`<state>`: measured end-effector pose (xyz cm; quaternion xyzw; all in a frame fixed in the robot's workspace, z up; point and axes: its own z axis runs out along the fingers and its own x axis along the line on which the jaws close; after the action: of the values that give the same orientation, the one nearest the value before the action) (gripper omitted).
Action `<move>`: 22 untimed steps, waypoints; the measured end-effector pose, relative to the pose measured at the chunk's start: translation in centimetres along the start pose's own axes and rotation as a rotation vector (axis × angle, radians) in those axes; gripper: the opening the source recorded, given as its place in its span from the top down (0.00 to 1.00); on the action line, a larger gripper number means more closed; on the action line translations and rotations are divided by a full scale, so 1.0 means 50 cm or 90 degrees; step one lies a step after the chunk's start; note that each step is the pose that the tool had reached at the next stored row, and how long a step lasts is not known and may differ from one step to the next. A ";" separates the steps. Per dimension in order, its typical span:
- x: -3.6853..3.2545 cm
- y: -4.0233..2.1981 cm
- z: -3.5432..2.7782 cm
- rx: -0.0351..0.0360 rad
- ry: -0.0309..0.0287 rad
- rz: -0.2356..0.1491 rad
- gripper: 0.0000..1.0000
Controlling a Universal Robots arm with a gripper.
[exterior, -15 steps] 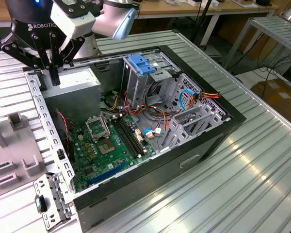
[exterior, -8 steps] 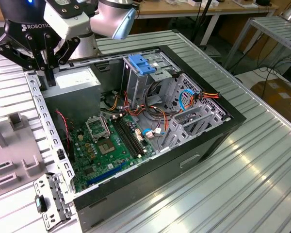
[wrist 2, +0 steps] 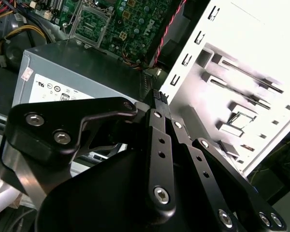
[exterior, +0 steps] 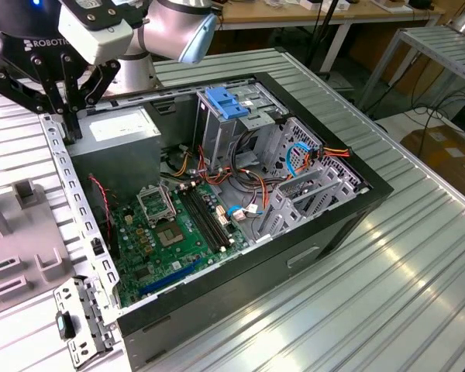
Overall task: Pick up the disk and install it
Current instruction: 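Reach for the disk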
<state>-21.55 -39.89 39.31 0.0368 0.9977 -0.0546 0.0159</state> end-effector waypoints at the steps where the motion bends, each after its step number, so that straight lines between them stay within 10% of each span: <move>1: 0.002 0.000 0.000 0.0000 0.0000 0.000 0.89; 22: 0.037 -0.003 -0.001 0.0000 0.0000 0.000 0.89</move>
<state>-23.39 -39.89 39.29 0.0368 0.9977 -0.0546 0.0160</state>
